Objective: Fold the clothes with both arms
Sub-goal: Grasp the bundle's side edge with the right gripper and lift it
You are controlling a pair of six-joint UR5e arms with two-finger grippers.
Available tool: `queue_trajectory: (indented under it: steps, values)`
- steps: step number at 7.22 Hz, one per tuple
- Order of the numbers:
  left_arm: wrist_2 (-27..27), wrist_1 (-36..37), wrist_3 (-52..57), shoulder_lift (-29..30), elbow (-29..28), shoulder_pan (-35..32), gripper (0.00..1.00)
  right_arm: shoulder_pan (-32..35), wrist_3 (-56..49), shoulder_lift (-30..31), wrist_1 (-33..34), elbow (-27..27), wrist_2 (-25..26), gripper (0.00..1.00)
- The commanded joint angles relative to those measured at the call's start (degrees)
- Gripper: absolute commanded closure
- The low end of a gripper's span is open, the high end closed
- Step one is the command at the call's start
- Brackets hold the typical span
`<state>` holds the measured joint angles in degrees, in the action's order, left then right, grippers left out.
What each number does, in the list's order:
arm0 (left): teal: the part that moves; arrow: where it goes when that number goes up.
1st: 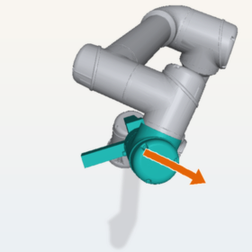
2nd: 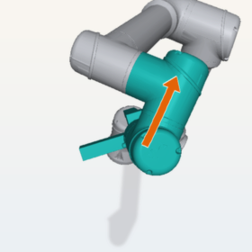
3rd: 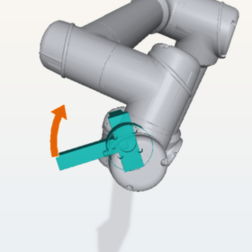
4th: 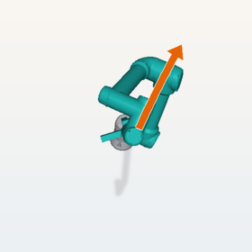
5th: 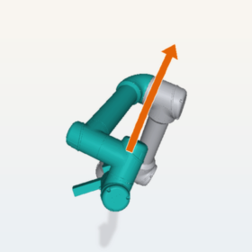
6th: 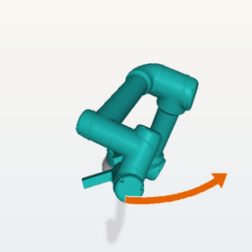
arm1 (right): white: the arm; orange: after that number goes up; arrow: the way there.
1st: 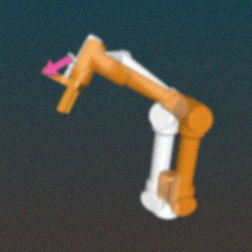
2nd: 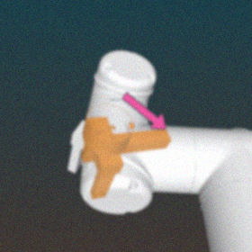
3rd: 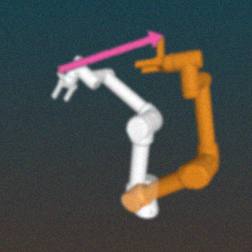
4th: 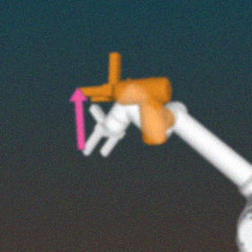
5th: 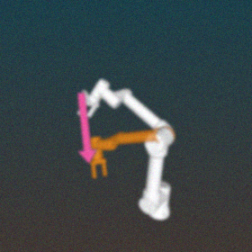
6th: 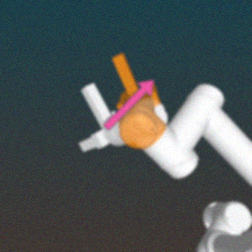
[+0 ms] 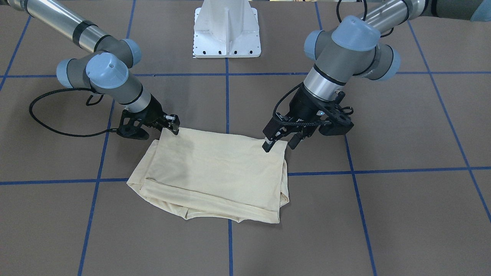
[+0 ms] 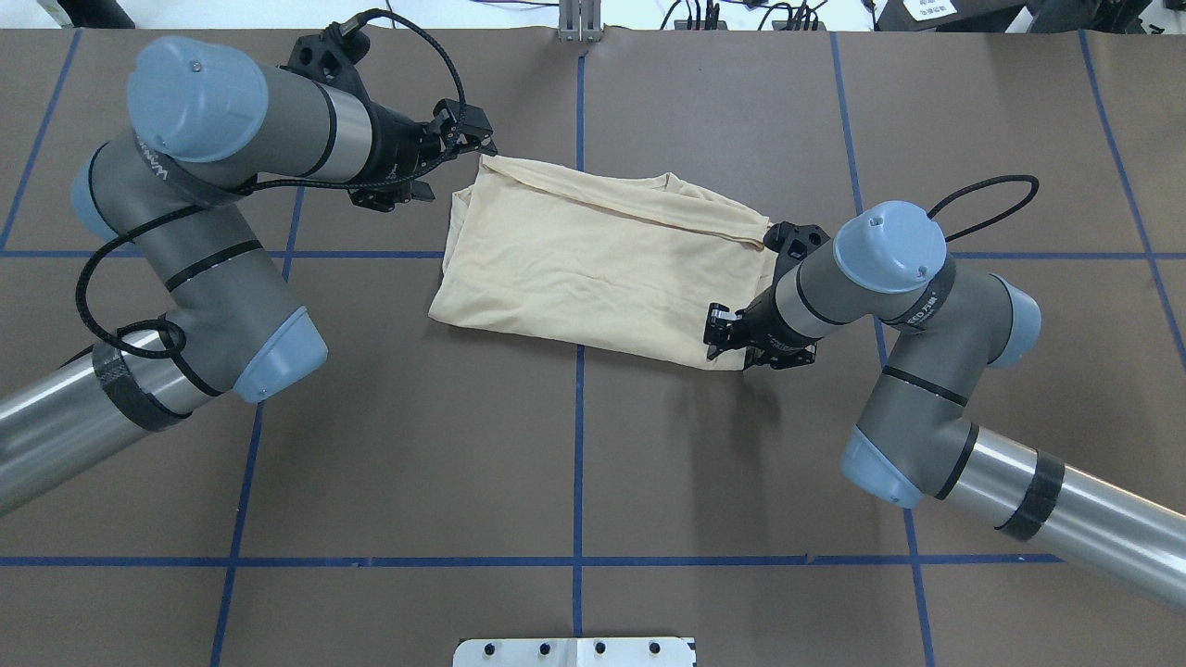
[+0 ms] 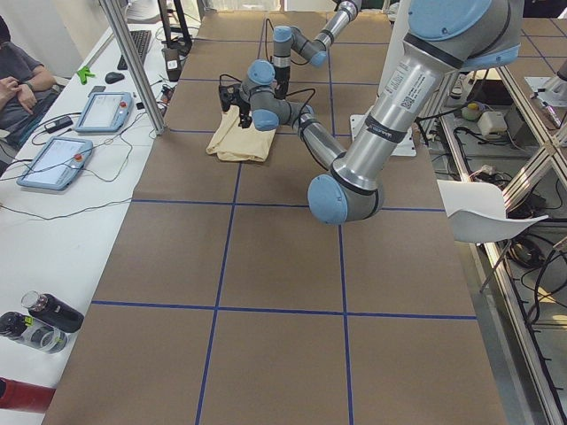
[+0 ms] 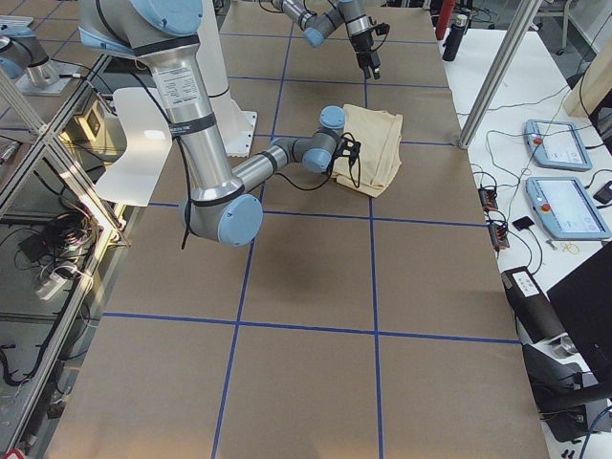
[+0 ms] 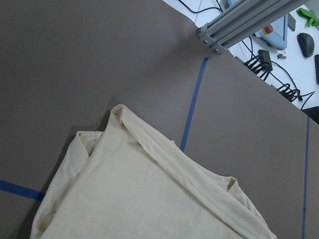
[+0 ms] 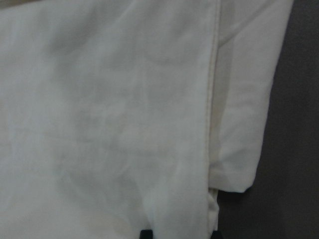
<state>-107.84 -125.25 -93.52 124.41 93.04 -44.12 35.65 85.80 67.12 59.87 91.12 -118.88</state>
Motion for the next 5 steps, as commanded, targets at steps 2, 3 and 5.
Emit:
queue_trajectory:
  steps: [2,3,5]
  values:
    - [0.0,0.0,0.0,0.0,0.1,-0.1,0.01,0.0,0.1,0.0,0.0,1.1,-1.5,1.0]
    - [0.0,0.0,0.0,-0.1,0.1,-0.1,0.01,-0.6,0.3,0.0,0.0,1.9,-1.5,1.0]
    - [0.0,0.0,0.0,-0.9,1.1,-0.2,0.01,-4.8,1.9,0.0,0.0,4.6,-1.5,1.0]
